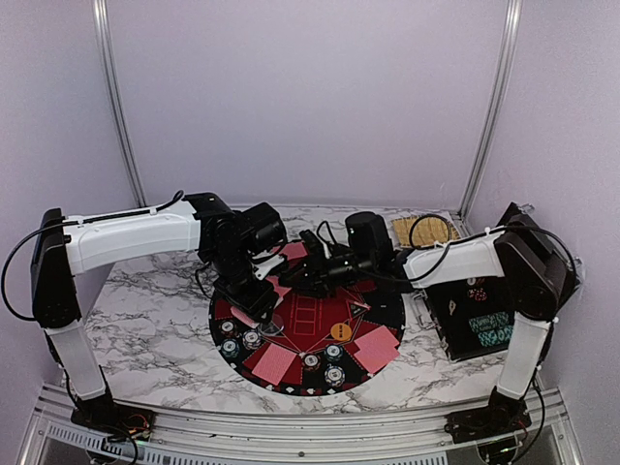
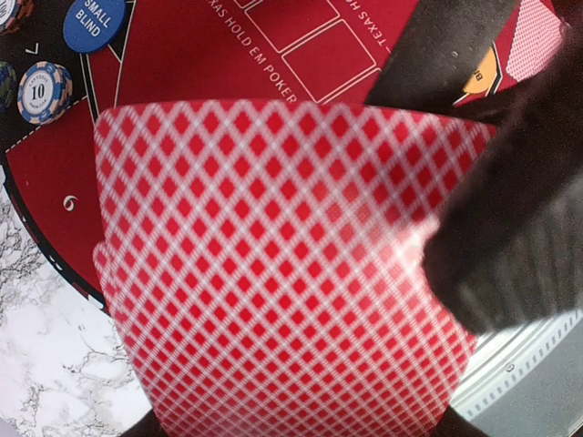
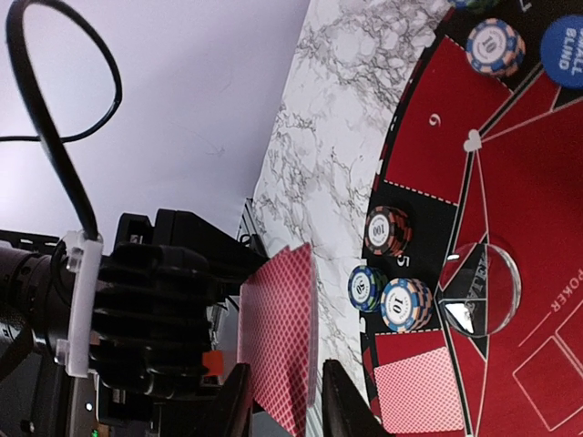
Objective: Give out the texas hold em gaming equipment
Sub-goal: Pick up the poker card from the face-down deck piles.
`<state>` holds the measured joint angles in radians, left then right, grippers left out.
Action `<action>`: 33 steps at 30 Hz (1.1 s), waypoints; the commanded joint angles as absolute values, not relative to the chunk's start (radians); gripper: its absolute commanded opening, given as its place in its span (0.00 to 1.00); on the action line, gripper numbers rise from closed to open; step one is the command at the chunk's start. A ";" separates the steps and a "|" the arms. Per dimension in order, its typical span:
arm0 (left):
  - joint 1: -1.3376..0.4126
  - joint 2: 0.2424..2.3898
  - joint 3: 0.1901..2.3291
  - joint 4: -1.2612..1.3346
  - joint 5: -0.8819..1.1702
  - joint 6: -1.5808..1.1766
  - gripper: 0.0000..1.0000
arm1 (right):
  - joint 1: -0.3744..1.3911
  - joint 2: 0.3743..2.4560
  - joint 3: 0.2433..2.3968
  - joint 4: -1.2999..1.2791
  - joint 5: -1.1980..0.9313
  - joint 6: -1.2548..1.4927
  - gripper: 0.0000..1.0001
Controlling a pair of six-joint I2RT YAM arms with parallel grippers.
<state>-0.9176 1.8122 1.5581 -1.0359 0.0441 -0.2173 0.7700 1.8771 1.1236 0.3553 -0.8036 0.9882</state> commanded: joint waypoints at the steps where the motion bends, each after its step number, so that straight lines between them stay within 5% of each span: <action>1: -0.920 1.784 1.573 -1.040 0.050 -0.217 0.36 | 0.764 1.848 1.108 0.379 -0.808 0.993 0.24; 17: -0.919 1.778 1.559 -1.041 0.050 -0.222 0.36 | 0.763 1.850 1.113 0.385 -0.815 0.999 0.00; 33: -0.918 1.769 1.541 -1.035 0.043 -0.231 0.36 | 0.731 1.811 1.098 0.402 -0.817 1.017 0.00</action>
<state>-0.9173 1.8114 1.5520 -1.0351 0.0437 -0.2211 0.7456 1.8557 1.1049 0.3733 -0.8158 1.0023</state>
